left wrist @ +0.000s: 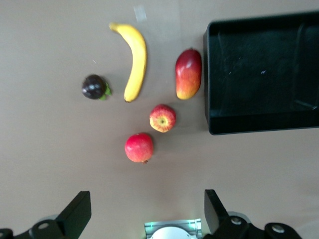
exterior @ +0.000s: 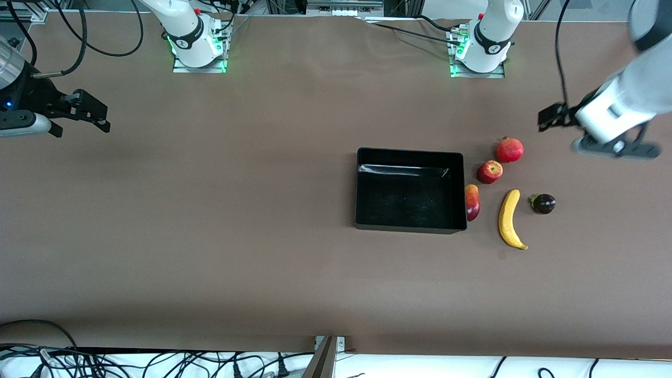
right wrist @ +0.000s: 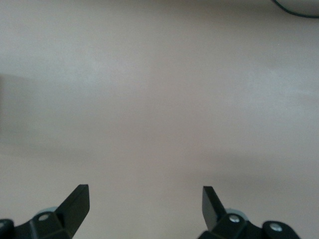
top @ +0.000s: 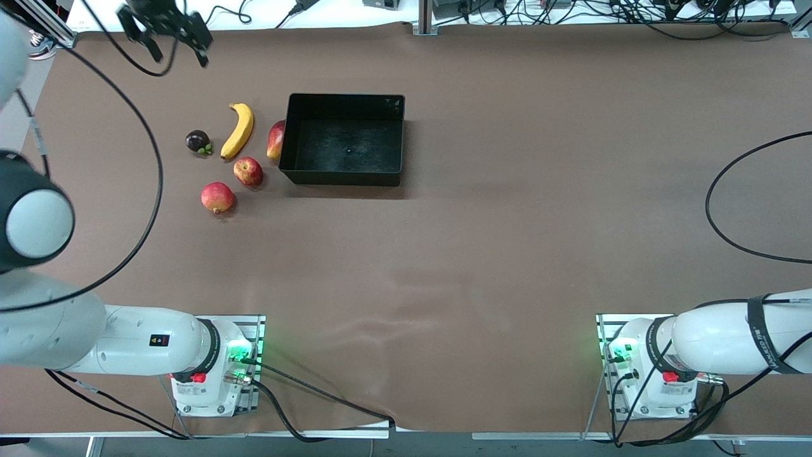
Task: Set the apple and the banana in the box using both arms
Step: 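Reach the left gripper to the small red apple and grasp it, then carry the apple with the left gripper into the box and release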
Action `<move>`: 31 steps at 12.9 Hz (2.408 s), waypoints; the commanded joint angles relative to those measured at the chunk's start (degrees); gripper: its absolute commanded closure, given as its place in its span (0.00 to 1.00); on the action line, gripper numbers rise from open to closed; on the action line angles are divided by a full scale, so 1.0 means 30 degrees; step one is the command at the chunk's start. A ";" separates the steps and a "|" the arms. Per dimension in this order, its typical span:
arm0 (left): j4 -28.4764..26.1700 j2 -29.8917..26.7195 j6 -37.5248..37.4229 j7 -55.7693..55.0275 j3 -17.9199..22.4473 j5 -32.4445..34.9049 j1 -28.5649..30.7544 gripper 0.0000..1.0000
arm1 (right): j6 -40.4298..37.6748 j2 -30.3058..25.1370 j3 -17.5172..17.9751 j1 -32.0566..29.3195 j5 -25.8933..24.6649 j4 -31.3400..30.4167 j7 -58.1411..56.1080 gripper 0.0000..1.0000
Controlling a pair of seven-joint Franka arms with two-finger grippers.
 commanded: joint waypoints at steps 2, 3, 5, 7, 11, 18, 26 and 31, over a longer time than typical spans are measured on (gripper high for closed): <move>-0.3803 0.0753 0.3539 -0.0142 -0.0113 0.0375 0.0057 0.00 | -0.0298 0.0575 0.0230 -0.0308 -0.0086 0.0437 0.0012 0.00; -0.5941 0.0024 0.5820 -0.0143 -0.0143 0.0375 0.0172 0.00 | -0.0095 0.0661 0.0201 -0.0279 -0.0232 0.0437 0.0012 0.00; -0.9785 -0.0685 1.0305 -0.0143 -0.0143 0.0433 0.0173 0.00 | 0.0198 0.0750 -0.0032 -0.0454 -0.0146 0.0466 0.0041 0.00; -1.2918 -0.0540 1.5044 -0.0172 -0.0114 0.0667 0.0261 0.00 | 0.0258 0.0837 -0.0063 -0.0454 -0.0174 0.0379 0.0070 0.00; -1.5918 0.0541 2.0390 -0.0231 -0.0114 0.0668 0.0290 0.00 | 0.0230 0.0956 -0.0005 -0.0367 -0.0204 0.0408 0.0012 0.00; -1.5837 0.2770 2.2953 -0.0172 -0.0055 0.2104 0.0906 0.64 | 0.0141 0.0867 0.0142 -0.0308 -0.0174 0.0437 0.0041 0.00; -0.6218 0.1390 0.8269 -0.1451 -0.2743 0.1345 0.0409 1.00 | 0.0054 0.0867 0.0083 -0.0308 -0.0233 0.0437 -0.0018 0.00; -0.2564 0.5108 0.8323 -0.8693 -0.5446 0.0785 -0.1406 1.00 | 0.0083 0.0867 0.0201 -0.0249 -0.0146 0.0466 0.0012 0.00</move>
